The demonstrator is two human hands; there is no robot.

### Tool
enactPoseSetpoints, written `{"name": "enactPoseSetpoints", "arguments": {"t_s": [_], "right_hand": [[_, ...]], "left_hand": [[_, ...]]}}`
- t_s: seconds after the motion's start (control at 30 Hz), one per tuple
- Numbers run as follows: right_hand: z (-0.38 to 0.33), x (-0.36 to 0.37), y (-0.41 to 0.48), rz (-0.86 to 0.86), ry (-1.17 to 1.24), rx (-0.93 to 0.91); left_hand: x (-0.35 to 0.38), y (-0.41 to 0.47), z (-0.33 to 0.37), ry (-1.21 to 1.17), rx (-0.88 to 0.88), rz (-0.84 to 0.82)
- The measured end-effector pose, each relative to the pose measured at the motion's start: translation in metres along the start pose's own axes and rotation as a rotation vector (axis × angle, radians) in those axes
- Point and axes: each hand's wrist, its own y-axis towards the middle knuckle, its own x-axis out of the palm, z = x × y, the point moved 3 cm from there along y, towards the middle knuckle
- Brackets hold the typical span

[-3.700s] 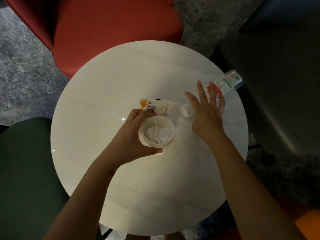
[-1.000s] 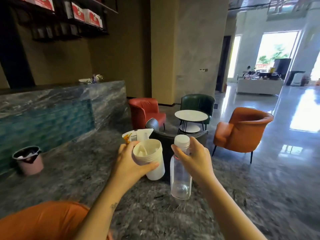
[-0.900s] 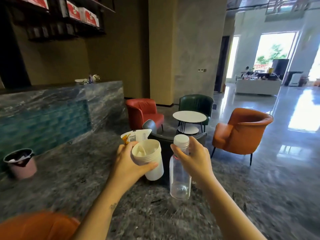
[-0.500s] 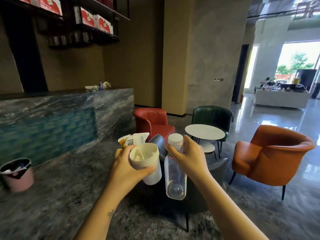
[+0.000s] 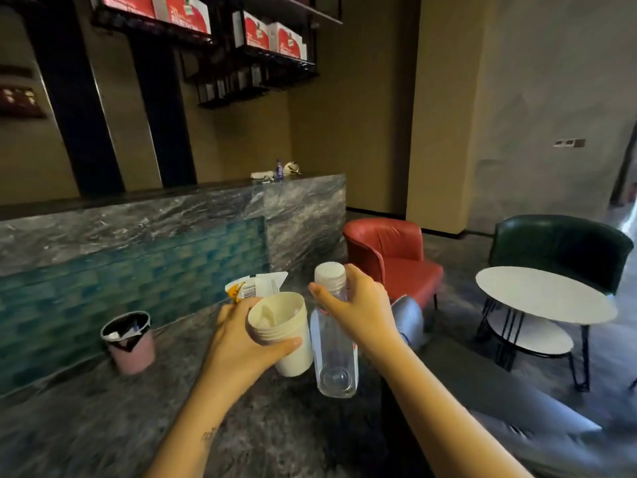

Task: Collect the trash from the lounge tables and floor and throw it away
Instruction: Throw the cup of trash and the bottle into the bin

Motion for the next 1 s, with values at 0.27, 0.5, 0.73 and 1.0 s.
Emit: {"name": "enactPoseSetpoints", "arguments": {"t_s": [0.27,0.5,0.73,1.0], "right_hand": [[0.022,0.141,0.198,-0.167,0.135,-0.095],[0.040,0.279,0.322,-0.311,0.202,-0.125],[0.059,0.433,0.447,-0.407,0.205,-0.170],[0.067,0.584,0.594,-0.486,0.206,-0.193]], "left_hand": [[-0.024,0.181,-0.089,0.147,-0.095,0.186],[-0.055,0.294,-0.188,0.217,-0.156,0.314],[-0.086,0.426,-0.309,0.241,-0.212,0.401],[-0.133,0.588,-0.411,0.278,-0.290,0.462]]}}
